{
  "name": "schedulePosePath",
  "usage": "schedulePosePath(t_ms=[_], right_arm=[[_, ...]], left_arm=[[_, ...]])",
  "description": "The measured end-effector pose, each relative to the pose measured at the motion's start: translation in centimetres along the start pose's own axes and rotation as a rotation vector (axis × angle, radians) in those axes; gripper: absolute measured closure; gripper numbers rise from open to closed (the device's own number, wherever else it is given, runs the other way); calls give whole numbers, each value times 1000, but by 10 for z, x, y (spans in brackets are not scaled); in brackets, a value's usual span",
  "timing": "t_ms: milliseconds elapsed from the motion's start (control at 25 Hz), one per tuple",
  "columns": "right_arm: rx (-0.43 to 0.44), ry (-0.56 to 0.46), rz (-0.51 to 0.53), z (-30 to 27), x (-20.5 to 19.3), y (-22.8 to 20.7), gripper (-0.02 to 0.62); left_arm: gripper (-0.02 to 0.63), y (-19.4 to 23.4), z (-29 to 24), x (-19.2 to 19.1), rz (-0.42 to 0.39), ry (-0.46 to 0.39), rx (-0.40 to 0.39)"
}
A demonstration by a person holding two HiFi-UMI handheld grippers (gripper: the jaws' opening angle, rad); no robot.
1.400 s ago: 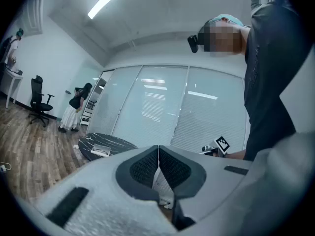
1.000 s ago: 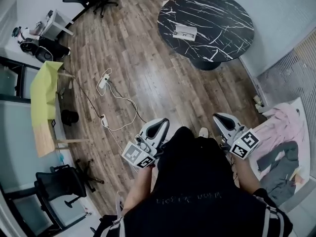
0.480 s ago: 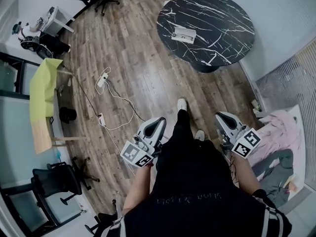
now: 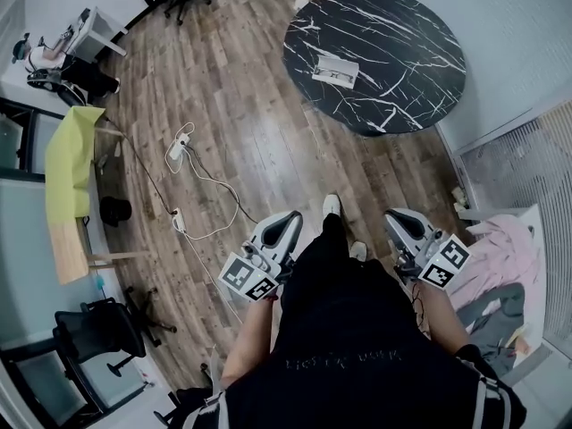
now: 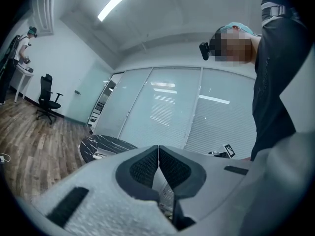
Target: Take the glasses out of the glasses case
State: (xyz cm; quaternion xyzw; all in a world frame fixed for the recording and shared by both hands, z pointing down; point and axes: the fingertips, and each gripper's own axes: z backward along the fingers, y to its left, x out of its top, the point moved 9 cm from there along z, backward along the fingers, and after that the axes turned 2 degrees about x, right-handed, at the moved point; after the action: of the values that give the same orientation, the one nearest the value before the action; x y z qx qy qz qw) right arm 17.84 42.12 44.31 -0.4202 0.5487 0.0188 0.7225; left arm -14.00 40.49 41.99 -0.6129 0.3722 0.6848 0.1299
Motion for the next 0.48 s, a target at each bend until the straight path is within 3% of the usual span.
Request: schedulePosePath(t_ms=[240,480], right_arm=[[1,41,55,-50,12,-15,557],[-9,56,37,-104,28,-38,558]], left_arm=[[586,44,-30,10,-45,45,-35],[586,95,-61,25,-19,34,-91]])
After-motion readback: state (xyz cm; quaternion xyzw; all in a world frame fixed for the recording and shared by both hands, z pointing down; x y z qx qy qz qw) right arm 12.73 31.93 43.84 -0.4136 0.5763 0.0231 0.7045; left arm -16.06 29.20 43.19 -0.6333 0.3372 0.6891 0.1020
